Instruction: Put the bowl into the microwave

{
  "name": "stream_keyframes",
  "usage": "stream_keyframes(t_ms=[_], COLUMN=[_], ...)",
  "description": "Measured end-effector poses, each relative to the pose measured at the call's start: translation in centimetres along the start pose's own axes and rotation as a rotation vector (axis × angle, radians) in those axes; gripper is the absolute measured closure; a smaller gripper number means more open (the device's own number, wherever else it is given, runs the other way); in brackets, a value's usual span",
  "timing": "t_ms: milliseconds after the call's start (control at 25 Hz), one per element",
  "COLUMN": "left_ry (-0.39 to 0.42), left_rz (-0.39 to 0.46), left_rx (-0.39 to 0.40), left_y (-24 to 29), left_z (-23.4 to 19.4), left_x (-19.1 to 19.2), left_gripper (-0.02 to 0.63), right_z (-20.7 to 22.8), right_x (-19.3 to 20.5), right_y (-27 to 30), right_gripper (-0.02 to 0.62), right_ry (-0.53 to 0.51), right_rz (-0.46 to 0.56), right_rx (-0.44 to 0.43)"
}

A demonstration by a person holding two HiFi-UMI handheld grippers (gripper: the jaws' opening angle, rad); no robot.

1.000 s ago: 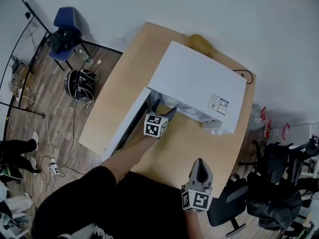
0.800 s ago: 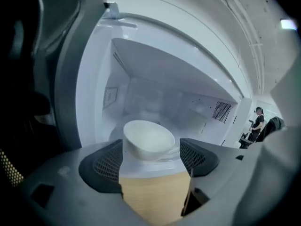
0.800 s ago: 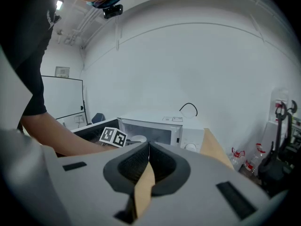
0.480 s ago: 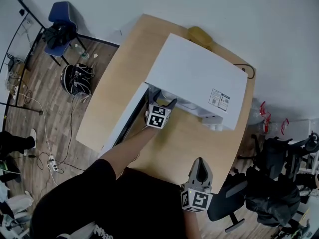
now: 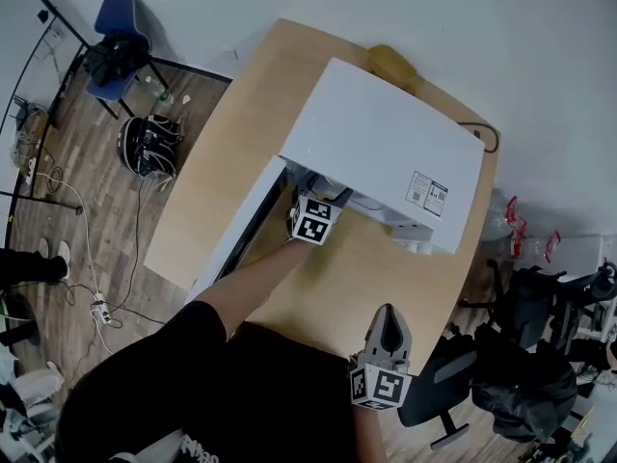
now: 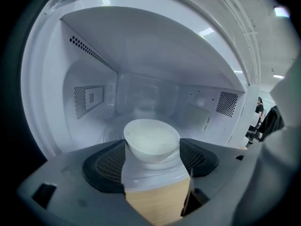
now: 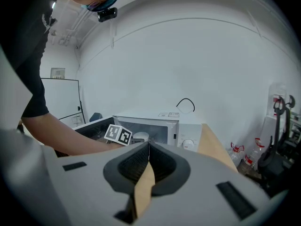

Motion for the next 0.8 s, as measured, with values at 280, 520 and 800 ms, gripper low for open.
stream_keyframes(t_ms=[280,520,800], left_ry=[-0.006,-0.022,-0.018], left_rz=[0.01,0.023,0.015], left_rx=[0.015,0.031,0.034], left_y=[1.2,1.8,2.8], left_z=[0.9,1.5,1.9], left_x=[-0.8,-1.6,-2.1], left_gripper=[0.253,0.253,0.253], right_z=[0.7,0.9,0.6], right_x=[0.3,0.2,-0.2], right_y=[0.1,0.6,0.7], right_gripper=[0.534,0.534,0.535], right_ry=[0.018,-0.016,-0.015], right_rz=[-0.007,-0.019,0.005], right_rx=[0.003,-0.002,-0.03])
Point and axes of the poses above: the fingertips, and each gripper's own axes: y forward along the fingers, z to its right, x out of its underside, the point moved 3 cm from there along -y, backward along the fingers, and after that the axes turned 15 degrees about -z, right-handed, at the moved point
